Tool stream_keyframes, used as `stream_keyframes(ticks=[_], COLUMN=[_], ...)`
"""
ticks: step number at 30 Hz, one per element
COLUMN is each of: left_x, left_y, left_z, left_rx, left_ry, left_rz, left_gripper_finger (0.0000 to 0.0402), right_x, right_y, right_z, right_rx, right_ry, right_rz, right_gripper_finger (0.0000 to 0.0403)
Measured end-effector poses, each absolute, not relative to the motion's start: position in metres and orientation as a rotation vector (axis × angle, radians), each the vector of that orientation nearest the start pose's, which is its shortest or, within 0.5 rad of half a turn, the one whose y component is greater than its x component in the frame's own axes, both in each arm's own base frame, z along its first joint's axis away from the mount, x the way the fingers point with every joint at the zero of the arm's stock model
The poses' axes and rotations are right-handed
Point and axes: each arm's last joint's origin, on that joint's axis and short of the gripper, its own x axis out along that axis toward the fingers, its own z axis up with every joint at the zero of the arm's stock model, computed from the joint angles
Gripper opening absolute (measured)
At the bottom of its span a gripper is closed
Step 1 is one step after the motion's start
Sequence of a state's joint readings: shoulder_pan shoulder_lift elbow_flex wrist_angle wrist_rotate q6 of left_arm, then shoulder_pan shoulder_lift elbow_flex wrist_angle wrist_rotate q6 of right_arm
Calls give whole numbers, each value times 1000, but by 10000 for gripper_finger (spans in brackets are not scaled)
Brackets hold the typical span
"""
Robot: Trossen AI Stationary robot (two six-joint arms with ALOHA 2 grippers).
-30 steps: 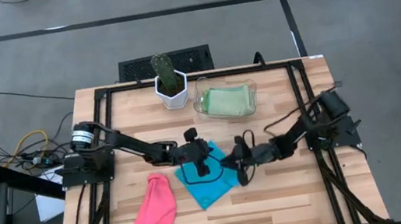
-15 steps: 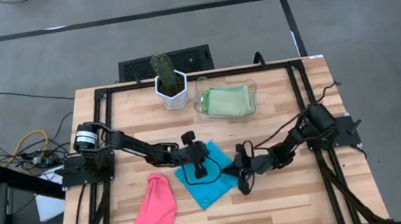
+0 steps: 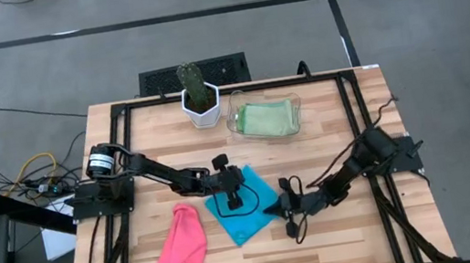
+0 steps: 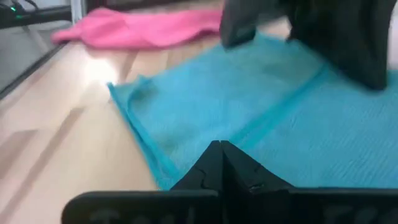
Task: Fold microfiber towels
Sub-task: Fold the blue towel on the table
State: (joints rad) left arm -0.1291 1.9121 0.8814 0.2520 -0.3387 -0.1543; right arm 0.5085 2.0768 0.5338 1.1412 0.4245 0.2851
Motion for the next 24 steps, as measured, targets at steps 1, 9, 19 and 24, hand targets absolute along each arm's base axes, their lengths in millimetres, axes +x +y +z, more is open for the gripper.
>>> stream_keyframes(ticks=[1, 9, 19, 24], left_x=[352, 351, 347, 346], left_y=[-36, -36, -35, -41], left_z=[106, 109, 136, 116], left_rx=[35, 42, 65, 46], left_ry=[740, 733, 685, 760], left_rz=[256, 271, 283, 259], left_gripper_finger=[0, 0, 0, 0], right_x=[269, 267, 267, 267], right_y=[137, 139, 139, 139], right_z=[49, 43, 43, 43], right_rx=[113, 115, 107, 105], right_ry=[378, 370, 390, 391], right_rz=[26, 2, -2, -2], right_gripper_finger=[21, 19, 14, 25])
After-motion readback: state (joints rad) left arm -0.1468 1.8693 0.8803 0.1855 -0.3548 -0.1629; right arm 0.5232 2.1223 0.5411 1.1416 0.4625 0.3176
